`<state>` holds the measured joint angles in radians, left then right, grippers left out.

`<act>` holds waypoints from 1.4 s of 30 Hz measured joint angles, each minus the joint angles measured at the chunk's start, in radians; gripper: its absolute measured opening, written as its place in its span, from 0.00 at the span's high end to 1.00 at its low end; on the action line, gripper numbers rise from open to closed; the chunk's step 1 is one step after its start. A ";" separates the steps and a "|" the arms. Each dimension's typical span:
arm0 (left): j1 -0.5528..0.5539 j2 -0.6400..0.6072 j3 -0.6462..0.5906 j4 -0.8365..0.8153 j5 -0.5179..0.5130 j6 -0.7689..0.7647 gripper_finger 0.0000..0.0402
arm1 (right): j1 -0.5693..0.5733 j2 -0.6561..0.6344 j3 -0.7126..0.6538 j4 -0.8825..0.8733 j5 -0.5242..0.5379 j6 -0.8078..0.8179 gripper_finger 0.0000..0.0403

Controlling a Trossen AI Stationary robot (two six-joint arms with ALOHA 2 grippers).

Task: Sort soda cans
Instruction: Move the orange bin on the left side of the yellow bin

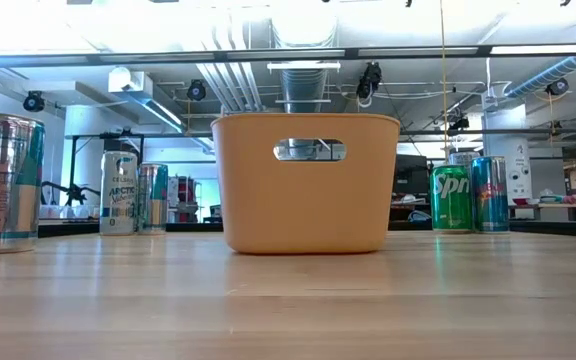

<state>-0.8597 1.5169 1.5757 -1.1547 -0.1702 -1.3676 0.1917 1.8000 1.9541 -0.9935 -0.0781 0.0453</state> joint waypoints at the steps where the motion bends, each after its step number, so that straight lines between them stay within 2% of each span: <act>1: 0.000 0.028 0.019 -0.005 0.004 -0.027 0.23 | 0.001 0.000 0.000 -0.004 -0.001 -0.020 0.34; 6: 0.009 0.165 0.101 -0.054 0.013 -0.250 0.23 | 0.015 -0.003 0.000 -0.098 -0.043 -0.055 0.37; 9: 0.022 0.246 0.158 -0.102 0.070 -0.403 0.23 | 0.031 -0.008 0.000 -0.188 -0.164 -0.117 0.38; 12: 0.030 0.325 0.235 -0.106 0.083 -0.513 0.23 | 0.041 -0.011 0.000 -0.235 -0.282 -0.088 0.39; 19: 0.039 0.535 0.528 -0.197 0.085 -0.674 0.23 | 0.051 -0.011 0.000 -0.288 -0.615 -0.026 0.39; 22: 0.039 0.631 0.640 -0.285 0.134 -0.720 0.23 | 0.063 -0.011 0.000 -0.289 -0.713 -0.030 0.37; 28: 0.038 0.784 0.782 -0.343 0.228 -0.729 0.24 | 0.113 -0.022 0.000 -0.289 -0.712 -0.061 0.36; 35: 0.039 0.793 0.708 -0.305 0.251 -0.716 0.33 | 0.180 -0.097 0.000 -0.270 -0.691 -0.094 0.39; 37: 0.042 0.792 0.688 -0.296 0.263 -0.673 0.37 | 0.199 -0.129 0.000 -0.255 -0.611 -0.070 0.40; 42: 0.054 0.788 0.614 -0.209 0.337 -0.572 0.49 | 0.255 -0.217 0.000 -0.250 -0.309 0.048 0.41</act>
<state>-0.8059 2.3051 2.1901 -1.3633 0.1666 -1.9398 0.4469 1.5833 1.9540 -1.2439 -0.3871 0.0933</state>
